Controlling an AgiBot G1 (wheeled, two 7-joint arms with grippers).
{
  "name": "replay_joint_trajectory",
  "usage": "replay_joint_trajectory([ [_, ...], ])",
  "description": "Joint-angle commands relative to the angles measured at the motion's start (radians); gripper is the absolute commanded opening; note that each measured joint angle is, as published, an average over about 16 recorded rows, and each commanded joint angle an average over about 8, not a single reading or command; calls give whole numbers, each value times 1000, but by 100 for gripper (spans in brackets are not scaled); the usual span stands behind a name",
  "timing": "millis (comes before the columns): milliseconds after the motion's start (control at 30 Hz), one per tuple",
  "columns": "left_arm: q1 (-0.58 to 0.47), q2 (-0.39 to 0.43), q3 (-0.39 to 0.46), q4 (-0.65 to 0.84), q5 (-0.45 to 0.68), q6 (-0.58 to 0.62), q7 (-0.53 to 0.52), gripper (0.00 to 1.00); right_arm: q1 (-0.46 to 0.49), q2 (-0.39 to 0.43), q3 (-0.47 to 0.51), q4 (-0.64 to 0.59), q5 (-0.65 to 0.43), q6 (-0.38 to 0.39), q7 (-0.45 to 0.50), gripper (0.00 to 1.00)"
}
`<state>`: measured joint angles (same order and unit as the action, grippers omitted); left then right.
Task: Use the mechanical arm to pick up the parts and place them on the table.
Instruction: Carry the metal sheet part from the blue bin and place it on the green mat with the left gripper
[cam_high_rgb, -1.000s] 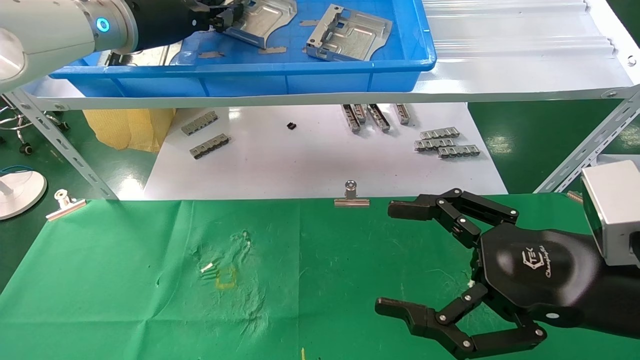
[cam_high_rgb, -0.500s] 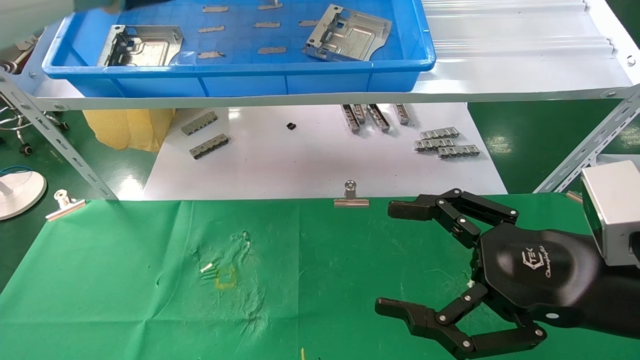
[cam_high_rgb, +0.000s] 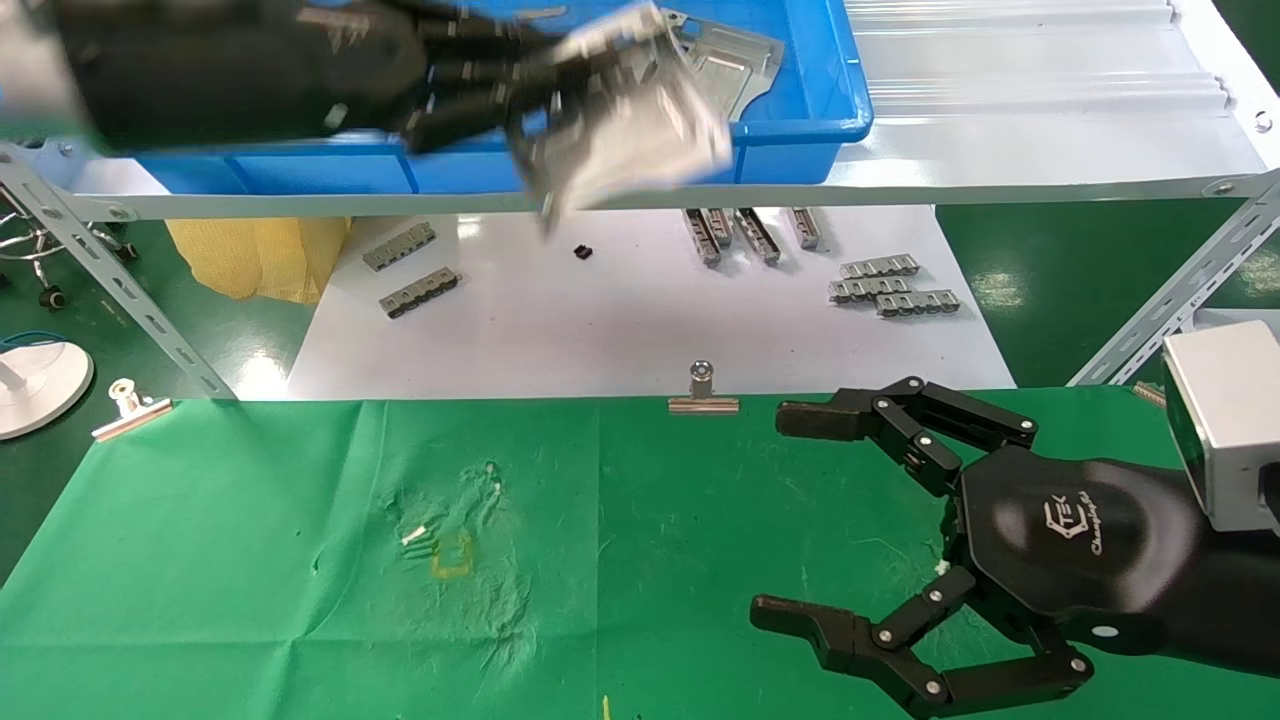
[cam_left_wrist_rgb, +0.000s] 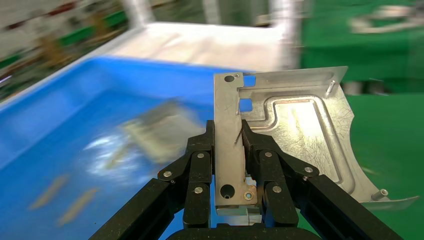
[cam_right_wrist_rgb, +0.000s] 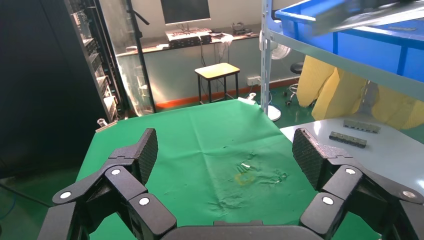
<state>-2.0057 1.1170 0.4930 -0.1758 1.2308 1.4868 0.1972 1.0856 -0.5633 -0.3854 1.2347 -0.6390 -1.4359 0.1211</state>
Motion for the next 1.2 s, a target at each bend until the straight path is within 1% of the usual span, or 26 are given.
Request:
replay_joint_trajectory([
  [33, 5, -23, -3, -6, -5, 98, 36, 0, 0, 0, 0, 0, 0, 0, 0, 100],
  [200, 92, -84, 57, -152, -43, 123, 79, 0, 0, 0, 0, 0, 0, 0, 0, 100],
  [333, 172, -145, 147, -283, -62, 117, 120, 0, 0, 0, 0, 0, 0, 0, 0, 100],
  [433, 210, -174, 218, -322, -39, 104, 175, 0, 0, 0, 0, 0, 0, 0, 0, 100],
  [500, 224, -179, 256, -309, -10, 93, 218, 0, 0, 0, 0, 0, 0, 0, 0, 100],
  [600, 234, -169, 298, -253, 38, 73, 280, 0, 0, 0, 0, 0, 0, 0, 0, 100],
  [800, 245, -131, 330, -112, 87, 33, 375, 0, 0, 0, 0, 0, 0, 0, 0, 100],
  [833, 246, -125, 333, -92, 91, 29, 388, 4, 0, 0, 0, 0, 0, 0, 0, 100],
  [1067, 248, -87, 348, 7, 117, -7, 471, 91, 0, 0, 0, 0, 0, 0, 0, 100],
  [1100, 248, -83, 349, 18, 119, -16, 481, 100, 0, 0, 0, 0, 0, 0, 0, 100],
  [1200, 247, -71, 349, 46, 122, -32, 509, 100, 0, 0, 0, 0, 0, 0, 0, 100],
])
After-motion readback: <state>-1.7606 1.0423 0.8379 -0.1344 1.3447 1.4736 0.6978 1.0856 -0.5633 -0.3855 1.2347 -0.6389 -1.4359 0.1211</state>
